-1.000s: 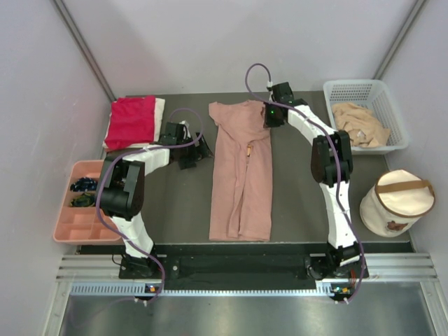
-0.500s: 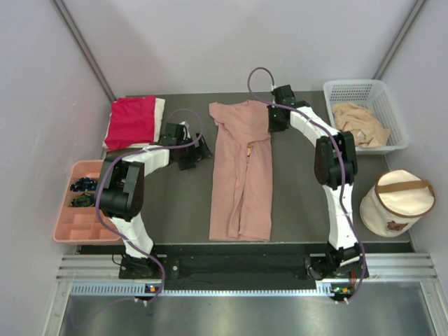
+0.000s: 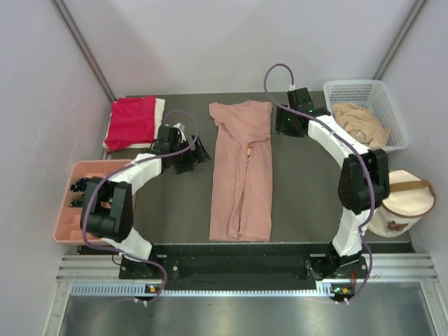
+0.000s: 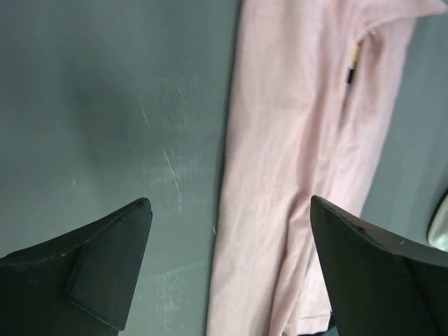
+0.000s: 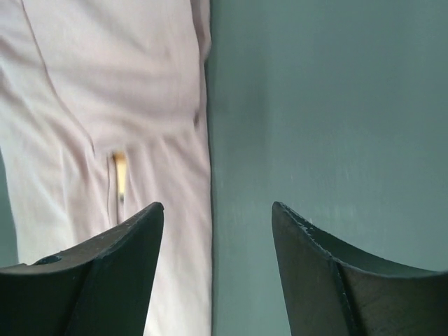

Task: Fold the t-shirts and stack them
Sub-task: Rotate the tshirt 90 degrees

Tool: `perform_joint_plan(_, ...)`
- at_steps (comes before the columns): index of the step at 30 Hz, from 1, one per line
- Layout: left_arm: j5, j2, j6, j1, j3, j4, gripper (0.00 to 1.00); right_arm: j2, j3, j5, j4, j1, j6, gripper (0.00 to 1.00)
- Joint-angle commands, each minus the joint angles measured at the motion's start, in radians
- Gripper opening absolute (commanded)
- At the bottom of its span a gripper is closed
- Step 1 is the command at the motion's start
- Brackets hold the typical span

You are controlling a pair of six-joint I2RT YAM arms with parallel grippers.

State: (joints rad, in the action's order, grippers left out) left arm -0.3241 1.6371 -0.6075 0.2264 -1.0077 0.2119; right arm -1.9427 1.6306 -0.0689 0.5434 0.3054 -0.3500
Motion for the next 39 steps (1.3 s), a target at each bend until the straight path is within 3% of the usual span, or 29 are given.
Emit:
perform_joint_plan(1,-0.038,-0.166,-0.035,0.042,0.098,0.03,0.99,0.242,-0.203,-0.009,0.015,0.044,-0.124,0.64)
perform_joint_plan(9,0.031,-0.517,-0.146,0.226,0.338,0.11,0.99,0.572,-0.54,-0.051,0.072,0.262,-0.335,0.64)
perform_joint_plan(17,0.071,-0.763,-0.201,0.251,0.469,0.242,0.99,0.809,-0.742,-0.124,0.18,0.477,-0.609,0.64)
perform_joint_plan(30,0.103,-0.821,-0.294,0.349,0.607,0.247,0.97,0.852,-0.882,-0.204,0.253,0.75,-0.955,0.63)
perform_joint_plan(35,0.108,-0.812,-0.351,0.404,0.673,0.181,0.94,0.86,-0.942,-0.187,0.19,0.771,-0.983,0.62)
perform_joint_plan(39,0.14,-0.795,-0.357,0.433,0.661,0.173,0.94,0.794,-0.812,-0.232,0.22,0.82,-0.902,0.61)
